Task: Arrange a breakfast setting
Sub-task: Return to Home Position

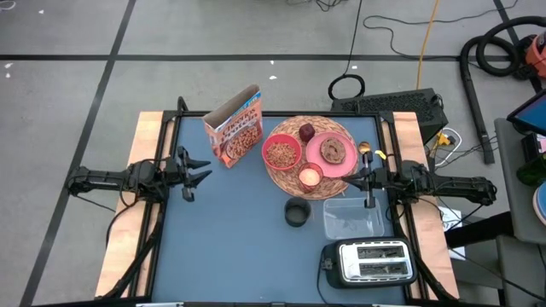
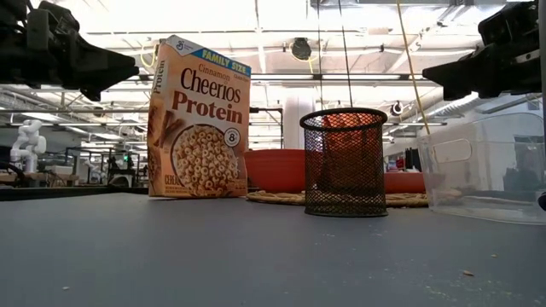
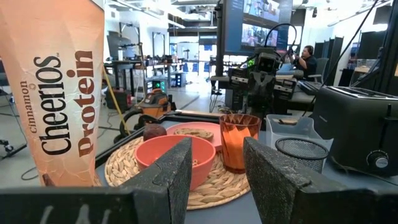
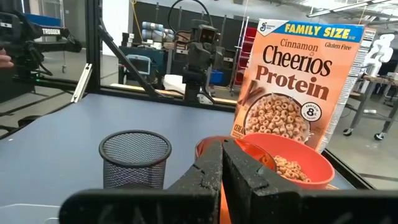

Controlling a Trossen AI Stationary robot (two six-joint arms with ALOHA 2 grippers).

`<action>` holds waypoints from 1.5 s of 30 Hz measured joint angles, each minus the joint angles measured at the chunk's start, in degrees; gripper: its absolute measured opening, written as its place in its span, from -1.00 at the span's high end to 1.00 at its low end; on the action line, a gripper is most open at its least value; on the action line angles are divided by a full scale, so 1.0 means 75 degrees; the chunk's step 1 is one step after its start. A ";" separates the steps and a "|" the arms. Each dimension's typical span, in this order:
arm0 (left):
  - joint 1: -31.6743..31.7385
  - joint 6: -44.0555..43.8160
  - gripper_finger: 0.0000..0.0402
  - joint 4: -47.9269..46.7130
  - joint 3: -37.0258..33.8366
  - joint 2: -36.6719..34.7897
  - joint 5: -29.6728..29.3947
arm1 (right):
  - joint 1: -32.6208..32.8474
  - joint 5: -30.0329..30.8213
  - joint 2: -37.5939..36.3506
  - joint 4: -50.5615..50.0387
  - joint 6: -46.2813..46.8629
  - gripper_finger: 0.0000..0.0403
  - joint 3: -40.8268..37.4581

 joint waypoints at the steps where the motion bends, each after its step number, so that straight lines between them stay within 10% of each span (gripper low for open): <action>1: -0.0001 0.0002 0.26 0.0002 0.0000 0.0001 0.0000 | 0.0000 0.0000 0.0000 -0.0002 0.0000 1.00 0.0000; 45: -0.0002 0.0002 0.26 0.0005 0.0003 0.0001 0.0000 | 0.0003 0.0219 0.0000 -0.0005 -0.0826 1.00 -0.0006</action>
